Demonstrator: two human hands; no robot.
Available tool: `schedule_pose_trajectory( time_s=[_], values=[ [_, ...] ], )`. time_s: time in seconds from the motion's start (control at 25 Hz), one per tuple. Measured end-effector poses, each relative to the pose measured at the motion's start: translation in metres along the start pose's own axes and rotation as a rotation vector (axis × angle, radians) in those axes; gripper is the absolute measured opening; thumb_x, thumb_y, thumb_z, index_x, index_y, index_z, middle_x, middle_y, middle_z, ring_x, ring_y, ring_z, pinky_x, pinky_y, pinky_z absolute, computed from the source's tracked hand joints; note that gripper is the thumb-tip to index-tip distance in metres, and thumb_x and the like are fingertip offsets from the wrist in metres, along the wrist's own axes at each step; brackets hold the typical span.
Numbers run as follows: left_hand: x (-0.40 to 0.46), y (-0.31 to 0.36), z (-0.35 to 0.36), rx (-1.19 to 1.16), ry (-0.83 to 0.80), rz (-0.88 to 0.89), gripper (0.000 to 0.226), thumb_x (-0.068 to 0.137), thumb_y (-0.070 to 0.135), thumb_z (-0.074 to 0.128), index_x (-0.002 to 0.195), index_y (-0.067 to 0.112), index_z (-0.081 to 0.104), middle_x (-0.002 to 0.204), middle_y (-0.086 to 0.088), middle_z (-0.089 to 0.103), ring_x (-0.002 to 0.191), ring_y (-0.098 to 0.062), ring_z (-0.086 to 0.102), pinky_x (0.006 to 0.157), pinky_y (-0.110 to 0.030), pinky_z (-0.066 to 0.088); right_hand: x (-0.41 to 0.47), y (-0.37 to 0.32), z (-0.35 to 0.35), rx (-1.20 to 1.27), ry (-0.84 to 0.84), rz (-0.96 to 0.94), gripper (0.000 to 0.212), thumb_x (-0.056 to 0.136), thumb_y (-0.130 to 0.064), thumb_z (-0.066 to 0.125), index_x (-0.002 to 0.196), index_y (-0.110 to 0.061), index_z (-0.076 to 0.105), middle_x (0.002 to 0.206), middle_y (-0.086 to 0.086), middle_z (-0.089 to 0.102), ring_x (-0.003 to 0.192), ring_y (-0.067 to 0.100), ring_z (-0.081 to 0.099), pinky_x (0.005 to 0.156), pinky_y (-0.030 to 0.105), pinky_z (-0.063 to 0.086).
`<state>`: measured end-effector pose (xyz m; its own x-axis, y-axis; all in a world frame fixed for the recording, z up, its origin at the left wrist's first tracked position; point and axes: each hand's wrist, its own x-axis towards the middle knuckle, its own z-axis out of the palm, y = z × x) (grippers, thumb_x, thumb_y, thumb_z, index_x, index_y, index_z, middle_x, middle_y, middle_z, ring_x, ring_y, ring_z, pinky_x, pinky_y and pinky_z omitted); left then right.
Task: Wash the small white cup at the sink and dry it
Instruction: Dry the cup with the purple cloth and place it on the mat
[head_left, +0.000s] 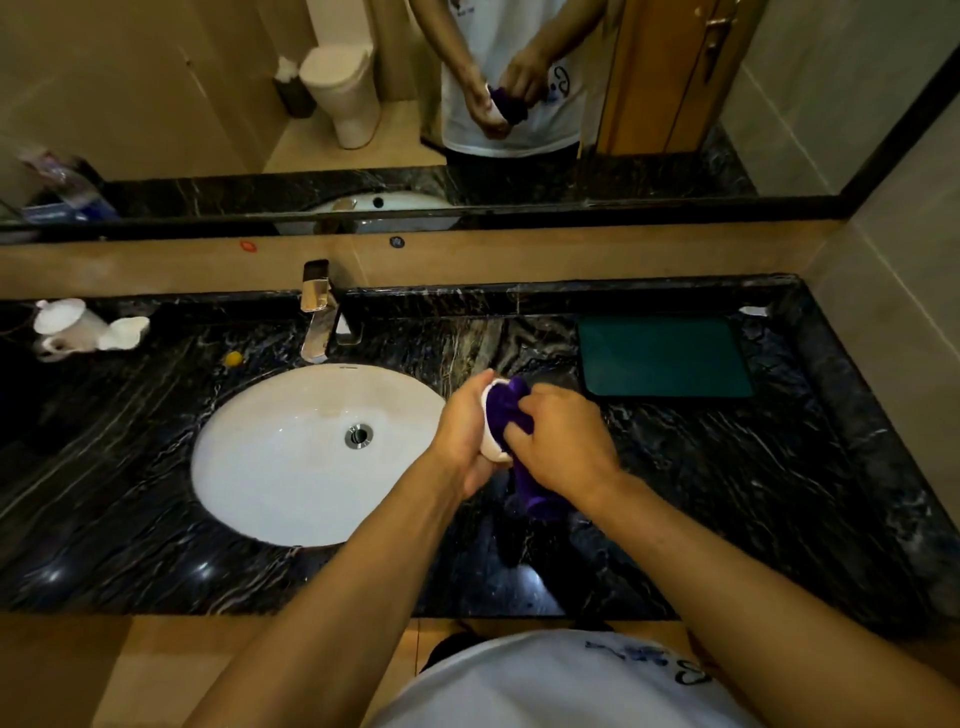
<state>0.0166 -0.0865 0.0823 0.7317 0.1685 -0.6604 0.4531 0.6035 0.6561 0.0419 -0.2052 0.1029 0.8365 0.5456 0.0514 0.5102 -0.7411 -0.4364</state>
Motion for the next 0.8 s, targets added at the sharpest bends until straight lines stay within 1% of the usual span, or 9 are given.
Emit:
schedule_pose_trajectory(
  time_s=[0.16,0.28,0.36,0.44,0.52,0.6,0.64,0.68,0.8],
  values=[
    [-0.005,0.01,-0.007,0.123,-0.044,-0.06,0.046,0.098,0.052,0.039,0.081,0.019,0.066,0.074,-0.007,0.064,0.064,-0.023,0.062,0.061,-0.031,0.047,-0.006,0.017,0.009,0.488,0.02,-0.081,0.015,0.087,-0.018,0.072,0.079,-0.006,0.074,0.083,0.001,0.063,0.073,0.017,0.061,0.066,0.034,0.05],
    [-0.008,0.019,-0.007,0.189,-0.092,-0.123,0.043,0.096,0.051,0.041,0.078,0.02,0.065,0.076,-0.006,0.063,0.067,-0.024,0.06,0.065,-0.033,0.045,-0.007,0.023,0.005,0.591,-0.036,-0.205,0.008,0.086,-0.012,0.077,0.082,-0.005,0.077,0.088,-0.007,0.066,0.079,0.005,0.062,0.072,0.017,0.046],
    [-0.009,0.024,-0.007,0.211,-0.151,-0.158,0.042,0.095,0.05,0.042,0.08,0.02,0.066,0.077,-0.006,0.066,0.07,-0.024,0.062,0.066,-0.033,0.046,-0.008,0.025,-0.002,0.614,-0.082,-0.256,0.007,0.086,-0.011,0.078,0.085,-0.005,0.078,0.09,-0.006,0.069,0.082,0.004,0.063,0.074,0.017,0.048],
    [-0.009,0.025,-0.011,0.212,-0.218,-0.185,0.038,0.094,0.049,0.047,0.088,0.019,0.069,0.083,-0.006,0.069,0.075,-0.025,0.065,0.068,-0.035,0.05,-0.003,0.028,-0.018,0.567,-0.256,-0.297,0.013,0.087,-0.018,0.077,0.077,-0.009,0.074,0.083,0.001,0.068,0.075,0.01,0.062,0.071,0.027,0.049],
    [-0.01,0.023,-0.015,0.187,-0.257,-0.171,0.031,0.09,0.047,0.058,0.096,0.019,0.07,0.09,-0.006,0.071,0.08,-0.024,0.067,0.07,-0.036,0.054,0.006,0.037,-0.037,0.328,-0.425,-0.335,0.028,0.085,-0.037,0.073,0.063,-0.025,0.061,0.071,-0.002,0.061,0.065,0.013,0.057,0.065,0.035,0.047],
    [-0.01,0.019,-0.021,0.075,-0.241,-0.112,0.032,0.087,0.033,0.066,0.112,0.013,0.066,0.102,-0.013,0.073,0.087,-0.028,0.07,0.074,-0.042,0.061,0.011,0.055,-0.05,0.182,-0.393,-0.306,0.038,0.078,-0.053,0.065,0.059,-0.024,0.052,0.063,-0.004,0.055,0.058,0.012,0.053,0.061,0.038,0.045],
    [-0.01,0.017,-0.025,-0.015,-0.218,-0.075,0.04,0.088,0.022,0.064,0.124,0.006,0.061,0.113,-0.02,0.072,0.097,-0.033,0.071,0.079,-0.048,0.062,0.011,0.065,-0.053,0.252,-0.307,-0.233,0.042,0.075,-0.057,0.064,0.061,-0.019,0.054,0.061,-0.004,0.056,0.055,0.009,0.051,0.059,0.038,0.044],
    [-0.009,0.015,-0.03,-0.105,-0.201,-0.047,0.048,0.089,0.013,0.059,0.134,0.0,0.053,0.125,-0.028,0.067,0.108,-0.041,0.069,0.084,-0.055,0.061,0.006,0.073,-0.055,0.448,-0.208,-0.092,0.045,0.072,-0.058,0.067,0.065,-0.014,0.061,0.062,-0.003,0.062,0.055,0.009,0.053,0.058,0.036,0.044],
    [-0.01,0.009,-0.036,-0.231,-0.18,0.024,0.049,0.096,0.013,0.053,0.142,-0.003,0.045,0.139,-0.036,0.055,0.122,-0.05,0.06,0.097,-0.061,0.054,-0.008,0.086,-0.046,1.351,-0.03,0.362,0.033,0.075,-0.044,0.078,0.098,-0.019,0.078,0.099,0.009,0.08,0.075,0.017,0.074,0.063,0.03,0.057]
  ],
)
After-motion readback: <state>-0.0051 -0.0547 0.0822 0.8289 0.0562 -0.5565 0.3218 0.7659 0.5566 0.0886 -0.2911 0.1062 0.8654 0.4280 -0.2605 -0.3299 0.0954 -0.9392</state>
